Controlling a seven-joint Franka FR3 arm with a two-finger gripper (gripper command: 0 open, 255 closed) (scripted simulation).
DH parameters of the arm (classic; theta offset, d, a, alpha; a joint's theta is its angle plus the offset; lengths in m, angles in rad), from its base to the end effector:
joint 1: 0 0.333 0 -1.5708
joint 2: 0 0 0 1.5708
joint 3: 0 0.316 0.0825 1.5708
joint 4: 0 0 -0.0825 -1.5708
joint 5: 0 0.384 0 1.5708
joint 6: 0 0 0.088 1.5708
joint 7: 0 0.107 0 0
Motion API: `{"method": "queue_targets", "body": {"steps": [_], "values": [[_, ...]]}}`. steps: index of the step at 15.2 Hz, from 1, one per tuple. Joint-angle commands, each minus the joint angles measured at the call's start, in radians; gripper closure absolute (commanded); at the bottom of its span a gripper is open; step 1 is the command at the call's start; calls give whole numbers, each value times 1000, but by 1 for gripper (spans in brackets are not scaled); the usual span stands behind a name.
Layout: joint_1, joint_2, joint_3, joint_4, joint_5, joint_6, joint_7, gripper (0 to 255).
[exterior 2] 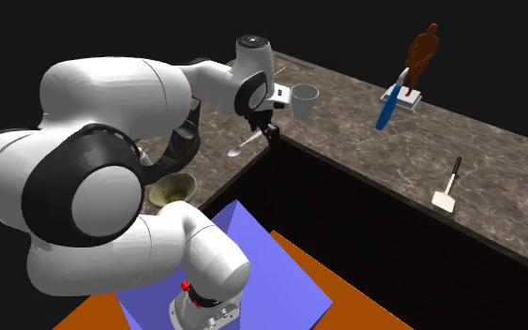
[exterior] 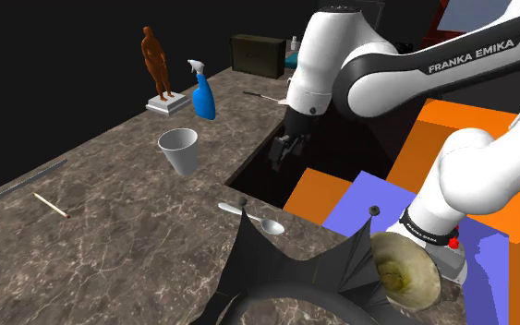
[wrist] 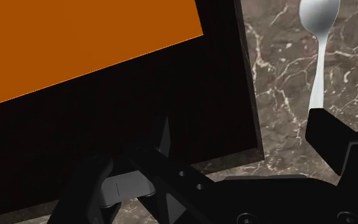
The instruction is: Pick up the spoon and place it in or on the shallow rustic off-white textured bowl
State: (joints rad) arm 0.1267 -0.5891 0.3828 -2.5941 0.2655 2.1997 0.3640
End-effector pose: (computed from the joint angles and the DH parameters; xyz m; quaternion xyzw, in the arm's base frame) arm 0.3346 0.1995 0.4503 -0.9961 0.0177 -0.0755 0.0426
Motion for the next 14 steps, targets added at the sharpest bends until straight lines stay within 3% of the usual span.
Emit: {"method": "queue_targets", "body": {"steps": [1, 6, 10, 14], "values": [[10, 49, 51, 1, 11, 71, 44, 0], [-9, 211, 178, 39, -20, 242, 157, 0], [-61, 363, 295, 93, -128, 366, 295, 0], [-85, 421, 322, 94, -184, 418, 339, 0]]}}
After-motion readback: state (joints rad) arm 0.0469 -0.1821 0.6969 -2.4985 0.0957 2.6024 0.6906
